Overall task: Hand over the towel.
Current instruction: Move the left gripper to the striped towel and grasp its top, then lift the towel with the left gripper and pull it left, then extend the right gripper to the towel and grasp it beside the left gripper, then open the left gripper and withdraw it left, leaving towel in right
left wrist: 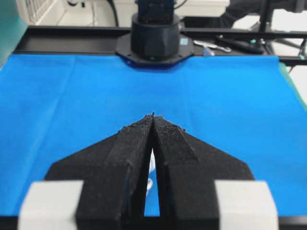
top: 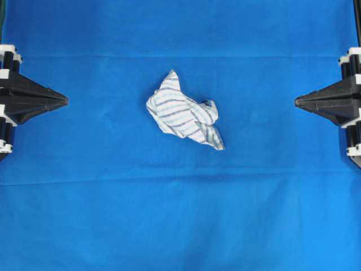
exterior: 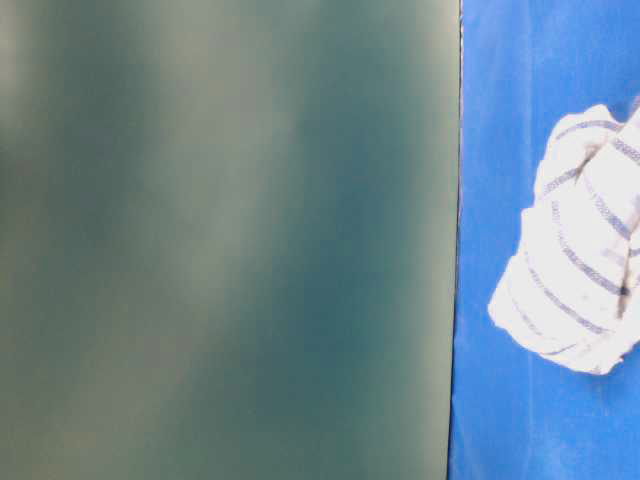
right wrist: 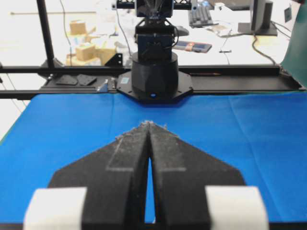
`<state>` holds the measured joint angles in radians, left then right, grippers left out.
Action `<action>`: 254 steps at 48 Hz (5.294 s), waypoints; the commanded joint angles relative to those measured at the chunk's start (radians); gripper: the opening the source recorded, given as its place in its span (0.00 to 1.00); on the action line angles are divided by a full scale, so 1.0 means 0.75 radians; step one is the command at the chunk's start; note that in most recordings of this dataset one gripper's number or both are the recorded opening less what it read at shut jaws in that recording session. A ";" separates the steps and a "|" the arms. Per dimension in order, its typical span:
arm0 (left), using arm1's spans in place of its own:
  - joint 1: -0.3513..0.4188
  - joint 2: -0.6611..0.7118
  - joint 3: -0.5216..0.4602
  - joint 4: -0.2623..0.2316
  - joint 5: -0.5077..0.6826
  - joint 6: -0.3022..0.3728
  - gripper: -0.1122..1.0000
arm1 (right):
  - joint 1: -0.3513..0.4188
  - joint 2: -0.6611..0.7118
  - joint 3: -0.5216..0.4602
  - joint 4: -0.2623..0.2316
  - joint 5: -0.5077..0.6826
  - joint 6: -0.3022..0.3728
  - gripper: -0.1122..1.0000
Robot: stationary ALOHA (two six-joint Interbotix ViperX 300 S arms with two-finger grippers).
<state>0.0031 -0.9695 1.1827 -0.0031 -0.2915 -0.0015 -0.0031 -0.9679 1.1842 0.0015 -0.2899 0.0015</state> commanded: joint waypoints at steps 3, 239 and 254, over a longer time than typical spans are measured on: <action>-0.002 0.022 -0.033 -0.008 -0.014 0.033 0.10 | -0.004 0.018 -0.049 0.000 0.008 -0.014 0.10; 0.090 0.804 -0.787 -0.022 0.342 0.205 0.19 | -0.053 1.211 -0.861 0.070 -0.139 0.076 0.23; 0.090 0.802 -0.785 -0.022 0.327 0.207 0.19 | -0.051 1.186 -0.845 0.070 -0.115 0.076 0.23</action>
<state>0.0721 -0.3605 0.6090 -0.0169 -0.0291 0.1534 -0.0460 -0.0491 0.5645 0.0552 -0.3758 0.0598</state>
